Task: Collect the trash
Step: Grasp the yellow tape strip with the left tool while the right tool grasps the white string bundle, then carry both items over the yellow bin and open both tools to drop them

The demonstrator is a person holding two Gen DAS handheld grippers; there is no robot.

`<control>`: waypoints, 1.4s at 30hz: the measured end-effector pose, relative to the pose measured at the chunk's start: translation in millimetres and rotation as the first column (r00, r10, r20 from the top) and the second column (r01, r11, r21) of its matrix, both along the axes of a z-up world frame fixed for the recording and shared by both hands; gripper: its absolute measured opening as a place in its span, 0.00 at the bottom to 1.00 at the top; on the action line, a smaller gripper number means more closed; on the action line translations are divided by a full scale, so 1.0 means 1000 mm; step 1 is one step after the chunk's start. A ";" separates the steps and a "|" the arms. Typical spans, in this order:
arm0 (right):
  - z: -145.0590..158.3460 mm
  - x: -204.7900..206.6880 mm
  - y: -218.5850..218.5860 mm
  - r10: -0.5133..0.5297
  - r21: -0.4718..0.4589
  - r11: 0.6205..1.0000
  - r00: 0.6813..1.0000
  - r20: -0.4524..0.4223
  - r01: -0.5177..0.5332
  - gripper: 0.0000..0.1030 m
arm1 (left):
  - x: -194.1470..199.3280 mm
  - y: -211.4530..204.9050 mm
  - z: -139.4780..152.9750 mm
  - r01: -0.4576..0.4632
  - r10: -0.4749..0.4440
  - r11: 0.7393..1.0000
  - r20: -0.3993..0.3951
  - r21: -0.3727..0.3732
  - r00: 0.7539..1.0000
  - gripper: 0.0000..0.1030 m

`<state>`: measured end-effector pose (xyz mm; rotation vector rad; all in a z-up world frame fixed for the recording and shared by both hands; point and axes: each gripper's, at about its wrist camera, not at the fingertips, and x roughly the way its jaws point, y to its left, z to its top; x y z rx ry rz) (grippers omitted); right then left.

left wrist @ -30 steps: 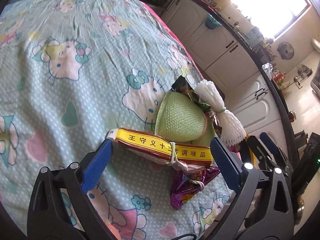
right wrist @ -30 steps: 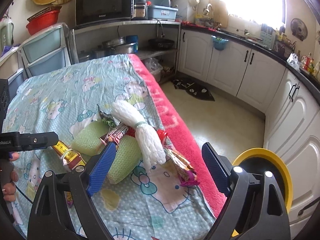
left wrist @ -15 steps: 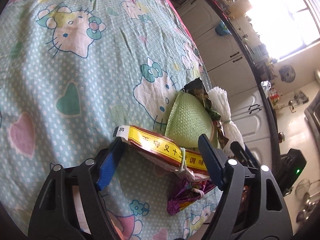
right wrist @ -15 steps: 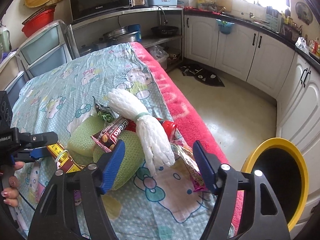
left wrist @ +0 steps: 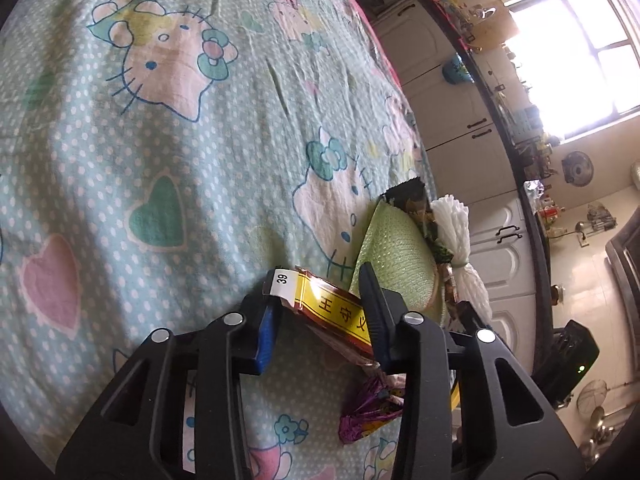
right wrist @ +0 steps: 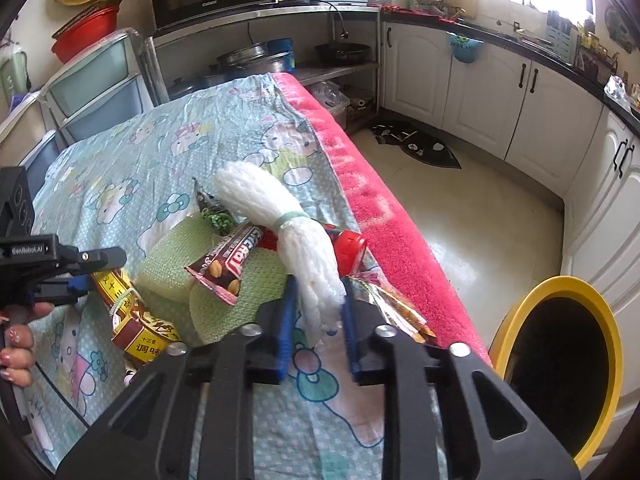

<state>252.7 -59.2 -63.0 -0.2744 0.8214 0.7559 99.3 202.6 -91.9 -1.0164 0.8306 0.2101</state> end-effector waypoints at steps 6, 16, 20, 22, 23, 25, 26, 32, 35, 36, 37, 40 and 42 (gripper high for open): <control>0.005 -0.006 0.000 0.010 0.006 1.000 1.000 0.013 -0.010 0.15 | -0.004 0.000 0.015 0.016 -0.016 1.000 0.043 0.014 0.999 0.18; 0.018 -0.014 -0.004 0.003 0.040 0.999 0.999 0.040 -0.004 0.14 | -0.007 -0.005 0.047 0.038 -0.046 0.997 0.129 0.070 0.991 0.11; 0.026 -0.020 -0.005 0.006 0.057 0.998 0.999 0.051 -0.009 0.14 | -0.005 -0.012 0.063 0.044 -0.061 0.993 0.156 0.112 0.986 0.11; 0.030 -0.022 -0.005 0.007 0.063 0.998 0.998 0.057 -0.011 0.14 | -0.004 -0.016 0.068 0.049 -0.069 0.991 0.168 0.124 0.983 0.11; 0.032 -0.023 -0.006 0.007 0.067 0.998 0.998 0.058 -0.011 0.14 | -0.003 -0.017 0.071 0.051 -0.073 0.990 0.173 0.129 0.982 0.11; 0.036 -0.026 -0.007 0.008 0.074 0.997 0.998 0.061 -0.013 0.14 | -0.002 -0.019 0.076 0.057 -0.082 0.989 0.183 0.138 0.980 0.10; 0.038 -0.027 -0.008 0.007 0.077 0.997 0.998 0.065 -0.012 0.14 | -0.001 -0.020 0.078 0.060 -0.087 0.988 0.188 0.144 0.978 0.10; 0.050 -0.037 -0.020 -0.003 0.103 0.995 0.997 0.082 -0.006 0.14 | 0.007 -0.036 0.098 0.081 -0.127 0.975 0.221 0.208 0.967 0.10; 0.056 -0.041 -0.028 -0.011 0.115 0.993 0.996 0.092 0.001 0.14 | 0.011 -0.045 0.109 0.094 -0.151 0.966 0.234 0.239 0.960 0.10; 0.058 -0.042 -0.029 -0.014 0.119 0.993 0.995 0.094 0.003 0.14 | 0.013 -0.049 0.113 0.100 -0.162 0.963 0.239 0.252 0.958 0.10; 0.061 -0.043 -0.033 -0.018 0.124 0.992 0.995 0.097 0.006 0.14 | 0.014 -0.052 0.115 0.105 -0.170 0.960 0.241 0.260 0.955 0.10; 0.065 -0.046 -0.044 -0.032 0.135 0.991 0.994 0.104 0.018 0.14 | 0.020 -0.063 0.123 0.122 -0.198 0.949 0.249 0.290 0.948 0.10; 0.068 -0.048 -0.053 -0.049 0.142 0.989 0.993 0.107 0.034 0.14 | 0.024 -0.071 0.127 0.138 -0.220 0.943 0.254 0.304 0.942 0.10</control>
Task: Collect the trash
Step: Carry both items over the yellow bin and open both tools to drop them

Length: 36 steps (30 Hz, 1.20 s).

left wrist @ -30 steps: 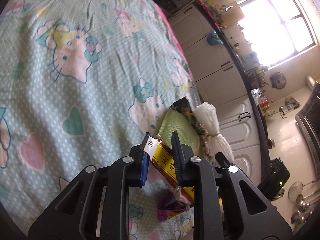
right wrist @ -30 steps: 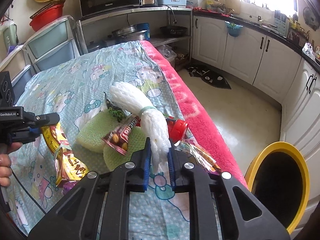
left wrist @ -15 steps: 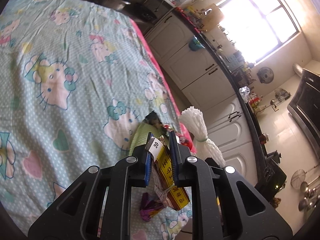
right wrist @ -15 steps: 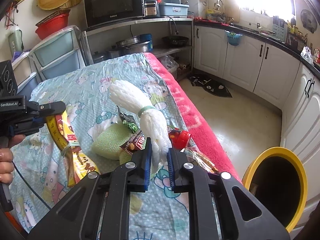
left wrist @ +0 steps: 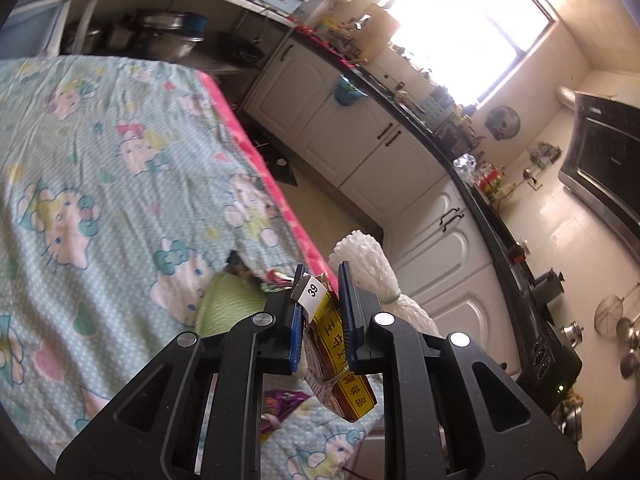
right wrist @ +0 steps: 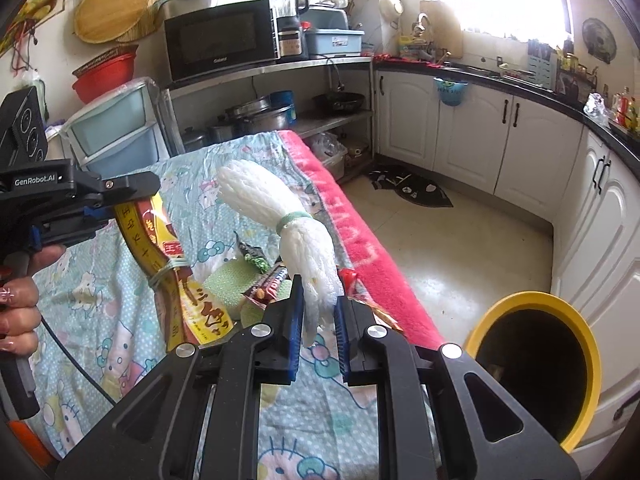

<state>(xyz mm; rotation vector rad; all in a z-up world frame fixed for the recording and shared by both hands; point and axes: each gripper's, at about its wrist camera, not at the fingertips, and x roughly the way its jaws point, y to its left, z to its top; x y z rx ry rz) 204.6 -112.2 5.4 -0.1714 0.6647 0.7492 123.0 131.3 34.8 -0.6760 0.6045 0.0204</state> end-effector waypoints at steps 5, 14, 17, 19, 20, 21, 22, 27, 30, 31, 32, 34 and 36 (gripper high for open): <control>0.006 -0.003 -0.022 -0.041 0.017 0.999 0.999 0.011 0.041 0.14 | 0.012 -0.023 0.010 0.046 -0.046 0.998 0.018 0.036 0.999 0.10; 0.018 -0.005 -0.072 -0.140 0.039 0.990 0.990 0.036 0.138 0.14 | 0.035 -0.069 0.024 0.140 -0.145 0.986 0.049 0.089 0.988 0.10; 0.023 -0.005 -0.090 -0.177 0.048 0.983 0.983 0.046 0.175 0.14 | 0.043 -0.085 0.028 0.171 -0.178 0.980 0.057 0.105 0.982 0.10; 0.026 -0.006 -0.101 -0.206 0.048 0.978 0.977 0.056 0.204 0.14 | 0.046 -0.096 0.031 0.192 -0.200 0.974 0.063 0.117 0.978 0.10; 0.027 -0.006 -0.107 -0.220 0.049 0.975 0.973 0.061 0.218 0.14 | 0.049 -0.100 0.032 0.200 -0.210 0.972 0.066 0.123 0.976 0.10; 0.028 -0.006 -0.113 -0.233 0.050 0.972 0.970 0.064 0.230 0.14 | 0.051 -0.105 0.034 0.208 -0.218 0.970 0.069 0.129 0.974 0.10; 0.030 -0.006 -0.120 -0.250 0.053 0.968 0.966 0.067 0.247 0.14 | 0.053 -0.112 0.035 0.218 -0.230 0.966 0.073 0.136 0.971 0.10; 0.036 -0.004 -0.150 -0.323 0.071 0.946 0.943 0.080 0.317 0.14 | 0.062 -0.138 0.044 0.262 -0.280 0.950 0.090 0.171 0.956 0.10; 0.040 -0.004 -0.167 -0.362 0.080 0.931 0.928 0.091 0.356 0.14 | 0.066 -0.151 0.049 0.281 -0.303 0.940 0.097 0.192 0.948 0.10; 0.041 -0.003 -0.172 -0.377 0.084 0.925 0.921 0.094 0.370 0.14 | 0.067 -0.155 0.051 0.287 -0.311 0.937 0.100 0.198 0.945 0.10; 0.042 -0.003 -0.178 -0.392 0.088 0.919 0.915 0.097 0.384 0.14 | 0.068 -0.159 0.053 0.292 -0.317 0.934 0.102 0.204 0.943 0.10; 0.043 -0.003 -0.187 -0.417 0.095 0.908 0.903 0.102 0.408 0.14 | 0.071 -0.167 0.057 0.303 -0.332 0.928 0.108 0.218 0.937 0.10; 0.044 -0.002 -0.197 -0.439 0.103 0.897 0.892 0.105 0.429 0.14 | 0.073 -0.176 0.061 0.314 -0.347 0.920 0.114 0.236 0.931 0.10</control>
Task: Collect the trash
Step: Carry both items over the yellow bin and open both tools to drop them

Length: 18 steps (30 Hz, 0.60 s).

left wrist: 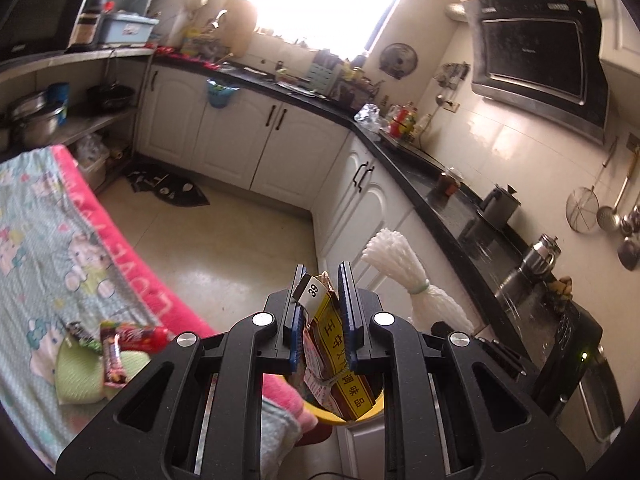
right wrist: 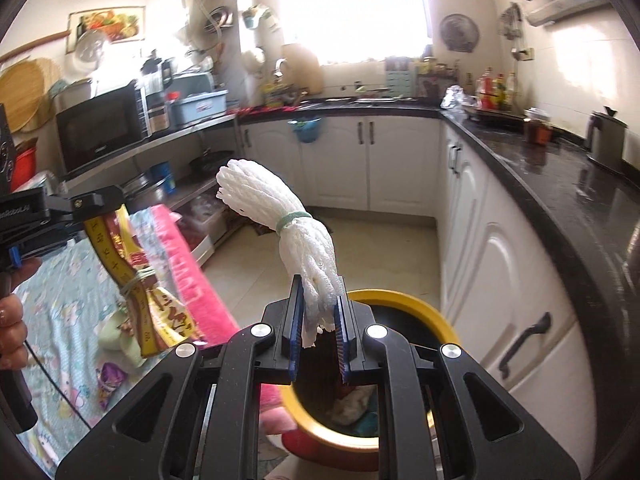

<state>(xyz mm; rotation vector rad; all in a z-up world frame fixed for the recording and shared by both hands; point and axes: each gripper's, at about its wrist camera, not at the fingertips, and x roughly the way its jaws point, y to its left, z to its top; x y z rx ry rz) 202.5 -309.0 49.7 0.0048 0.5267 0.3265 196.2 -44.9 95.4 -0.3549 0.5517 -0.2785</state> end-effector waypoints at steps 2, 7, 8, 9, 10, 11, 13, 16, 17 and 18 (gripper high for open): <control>0.001 0.001 -0.010 -0.028 0.002 1.000 1.000 0.006 0.028 0.14 | 0.003 -0.006 0.002 0.012 -0.012 1.000 0.007 0.011 1.000 0.10; 0.003 0.004 -0.029 -0.089 0.002 0.996 0.996 0.015 0.089 0.14 | 0.013 -0.027 0.003 0.046 -0.047 0.998 0.015 0.033 0.999 0.10; 0.002 0.005 -0.031 -0.098 0.001 0.995 0.995 0.016 0.098 0.14 | 0.016 -0.032 0.003 0.054 -0.054 0.998 0.017 0.039 0.998 0.10; 0.002 0.007 -0.033 -0.109 0.000 0.994 0.994 0.016 0.109 0.14 | 0.018 -0.035 0.003 0.059 -0.060 0.997 0.020 0.045 0.998 0.10; 0.001 0.007 -0.037 -0.123 0.000 0.992 0.992 0.017 0.123 0.14 | 0.020 -0.041 0.003 0.066 -0.067 0.996 0.023 0.053 0.997 0.10; 0.000 0.008 -0.040 -0.133 0.001 0.991 0.991 0.018 0.133 0.14 | 0.023 -0.045 0.003 0.070 -0.072 0.996 0.025 0.060 0.997 0.10; -0.002 0.010 -0.045 -0.150 0.001 0.989 0.989 0.016 0.150 0.14 | 0.029 -0.055 0.002 0.079 -0.081 0.994 0.027 0.077 0.996 0.10; -0.006 0.014 -0.051 -0.170 -0.003 0.985 0.985 0.011 0.170 0.14 | 0.037 -0.067 0.000 0.087 -0.091 0.992 0.028 0.096 0.996 0.11; -0.007 0.014 -0.053 -0.174 -0.003 0.985 0.985 0.009 0.174 0.14 | 0.041 -0.070 -0.002 0.089 -0.093 0.991 0.028 0.104 0.995 0.11; -0.008 0.015 -0.054 -0.179 -0.006 0.984 0.984 0.007 0.179 0.14 | 0.042 -0.073 -0.002 0.090 -0.094 0.990 0.029 0.110 0.995 0.11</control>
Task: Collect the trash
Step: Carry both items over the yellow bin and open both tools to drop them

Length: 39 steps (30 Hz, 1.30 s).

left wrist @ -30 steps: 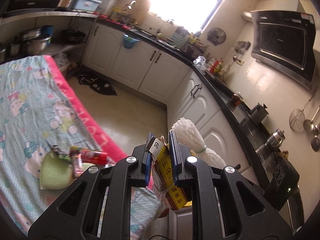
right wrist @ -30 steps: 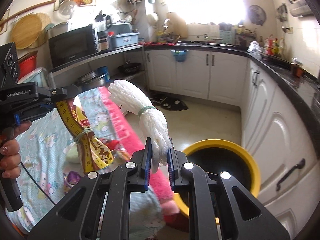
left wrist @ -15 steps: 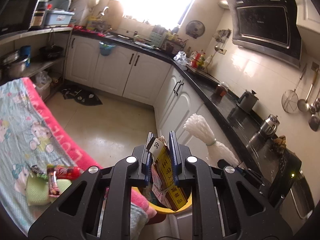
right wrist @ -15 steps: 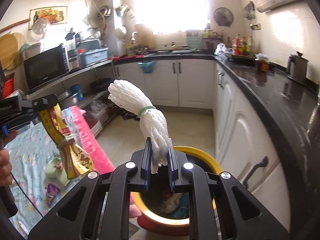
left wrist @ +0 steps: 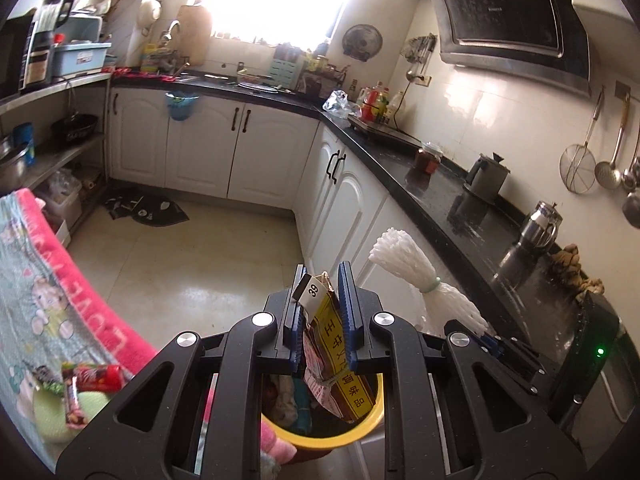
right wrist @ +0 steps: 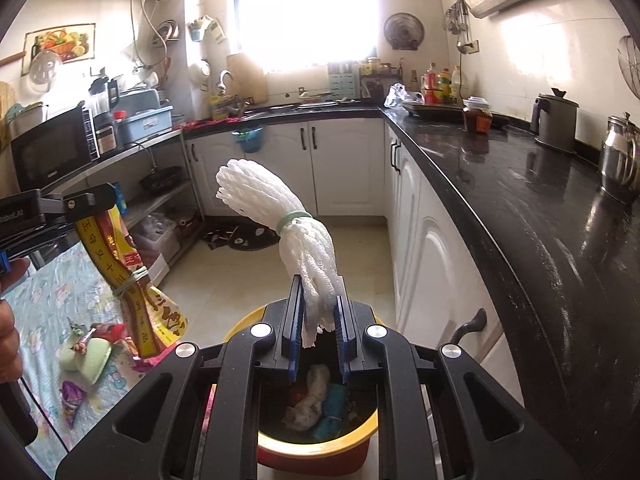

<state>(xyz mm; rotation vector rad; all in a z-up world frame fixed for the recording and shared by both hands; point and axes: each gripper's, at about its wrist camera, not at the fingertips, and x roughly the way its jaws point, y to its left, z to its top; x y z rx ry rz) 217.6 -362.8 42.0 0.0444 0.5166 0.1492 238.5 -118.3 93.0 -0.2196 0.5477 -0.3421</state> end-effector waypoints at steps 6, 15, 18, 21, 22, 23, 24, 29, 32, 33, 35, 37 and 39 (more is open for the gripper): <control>-0.013 0.008 0.001 -0.016 -0.033 0.999 0.999 -0.032 0.015 0.14 | 0.019 -0.017 -0.013 0.025 -0.025 0.999 -0.011 0.029 1.000 0.11; -0.057 0.033 0.006 -0.026 -0.059 0.998 0.990 -0.141 0.018 0.14 | 0.046 -0.035 -0.050 0.053 -0.048 0.996 -0.071 0.075 0.996 0.11; -0.077 0.042 0.007 -0.026 -0.061 0.998 0.982 -0.187 0.015 0.15 | 0.053 -0.036 -0.065 0.063 -0.055 0.995 -0.107 0.075 0.993 0.11; -0.090 0.048 0.006 -0.028 -0.060 0.998 0.976 -0.217 0.015 0.16 | 0.058 -0.035 -0.079 0.066 -0.056 0.995 -0.141 0.069 0.988 0.12; -0.095 0.050 0.006 -0.027 -0.057 0.998 0.973 -0.229 0.015 0.16 | 0.060 -0.035 -0.084 0.066 -0.054 0.995 -0.151 0.071 0.987 0.12; -0.098 0.052 0.005 -0.026 -0.054 0.998 0.971 -0.237 0.013 0.16 | 0.060 -0.034 -0.087 0.067 -0.055 0.995 -0.158 0.072 0.986 0.12; -0.101 0.053 0.005 -0.025 -0.052 0.999 0.969 -0.244 0.012 0.16 | 0.062 -0.034 -0.092 0.066 -0.053 0.995 -0.166 0.074 0.985 0.12; -0.110 0.059 0.008 -0.024 -0.051 0.999 0.963 -0.269 0.011 0.16 | 0.066 -0.030 -0.103 0.058 -0.042 0.995 -0.191 0.077 0.981 0.12; -0.113 0.061 0.009 -0.026 -0.055 0.998 0.960 -0.277 0.011 0.16 | 0.068 -0.029 -0.107 0.056 -0.040 0.995 -0.200 0.077 0.979 0.12; -0.114 0.062 0.010 -0.025 -0.057 0.998 0.960 -0.279 0.010 0.18 | 0.068 -0.029 -0.108 0.057 -0.041 0.996 -0.202 0.074 0.978 0.12; -0.115 0.064 0.010 -0.030 -0.061 0.998 0.959 -0.282 0.014 0.25 | 0.070 -0.029 -0.109 0.052 -0.037 0.996 -0.203 0.073 0.978 0.12; -0.117 0.065 0.010 -0.034 -0.062 0.998 0.958 -0.286 0.017 0.33 | 0.072 -0.029 -0.111 0.048 -0.032 0.996 -0.211 0.072 0.977 0.15; -0.118 0.065 0.011 -0.039 -0.065 0.998 0.957 -0.289 0.021 0.35 | 0.074 -0.028 -0.113 0.045 -0.029 0.997 -0.218 0.068 0.976 0.24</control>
